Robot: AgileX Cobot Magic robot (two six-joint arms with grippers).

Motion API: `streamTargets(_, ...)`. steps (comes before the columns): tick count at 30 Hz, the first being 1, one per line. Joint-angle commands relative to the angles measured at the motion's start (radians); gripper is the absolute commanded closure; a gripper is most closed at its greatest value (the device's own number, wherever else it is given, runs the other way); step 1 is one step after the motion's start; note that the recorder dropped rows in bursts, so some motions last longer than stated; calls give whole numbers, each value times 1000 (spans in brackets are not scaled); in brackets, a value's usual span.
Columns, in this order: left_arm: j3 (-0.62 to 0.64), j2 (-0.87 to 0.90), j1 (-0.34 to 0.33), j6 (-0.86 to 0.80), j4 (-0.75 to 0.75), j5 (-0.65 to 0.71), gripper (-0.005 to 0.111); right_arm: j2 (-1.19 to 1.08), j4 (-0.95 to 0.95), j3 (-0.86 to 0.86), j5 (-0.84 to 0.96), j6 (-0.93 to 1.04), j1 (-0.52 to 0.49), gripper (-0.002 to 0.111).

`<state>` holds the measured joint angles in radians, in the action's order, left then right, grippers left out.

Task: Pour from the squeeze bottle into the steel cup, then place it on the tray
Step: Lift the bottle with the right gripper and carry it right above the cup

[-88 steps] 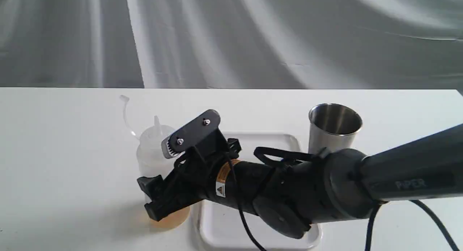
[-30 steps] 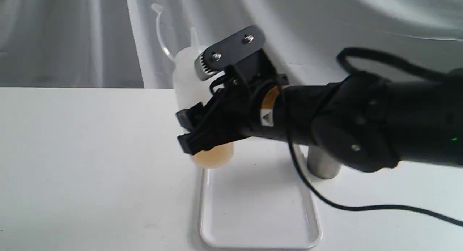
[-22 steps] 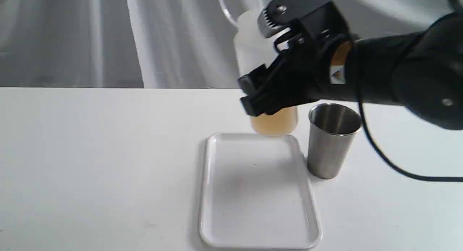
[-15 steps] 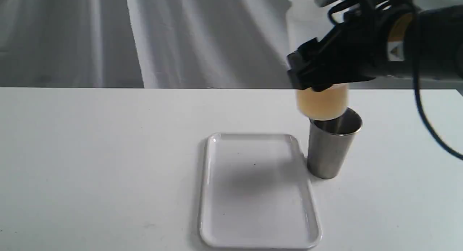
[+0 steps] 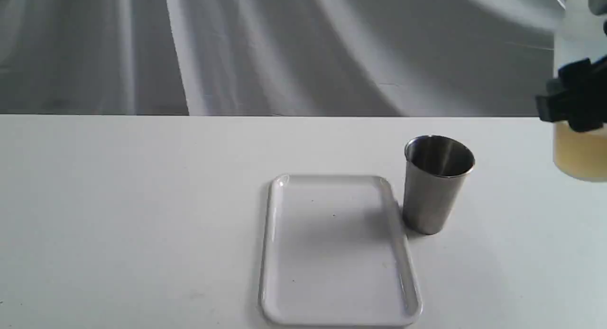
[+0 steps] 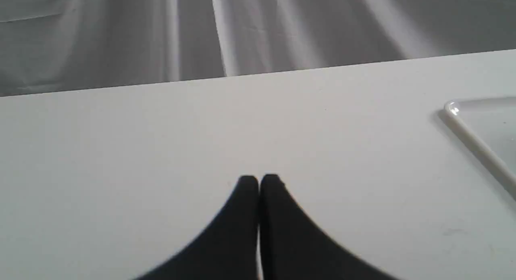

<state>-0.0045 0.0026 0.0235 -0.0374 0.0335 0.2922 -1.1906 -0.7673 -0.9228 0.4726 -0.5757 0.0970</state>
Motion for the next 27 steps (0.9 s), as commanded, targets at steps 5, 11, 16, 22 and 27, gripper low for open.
streamTargets(5, 4, -3, -2, 6, -1, -8, 107, 31, -59, 126, -28, -64, -89, 91)
streamTargets(11, 4, -3, -2, 6, -1, -8, 107, 31, -140, 172, -42, -128, -110, 91)
streamTargets(16, 4, -3, -2, 6, -1, -8, 107, 31, -159, 172, -46, -146, -110, 91)
streamTargets(22, 4, -3, -2, 2, -1, -8, 107, 23, -317, 168, -75, -248, -110, 91)
streamTargets(27, 4, -3, -2, 2, -1, -8, 107, -61, -377, 131, -61, -298, -110, 91)
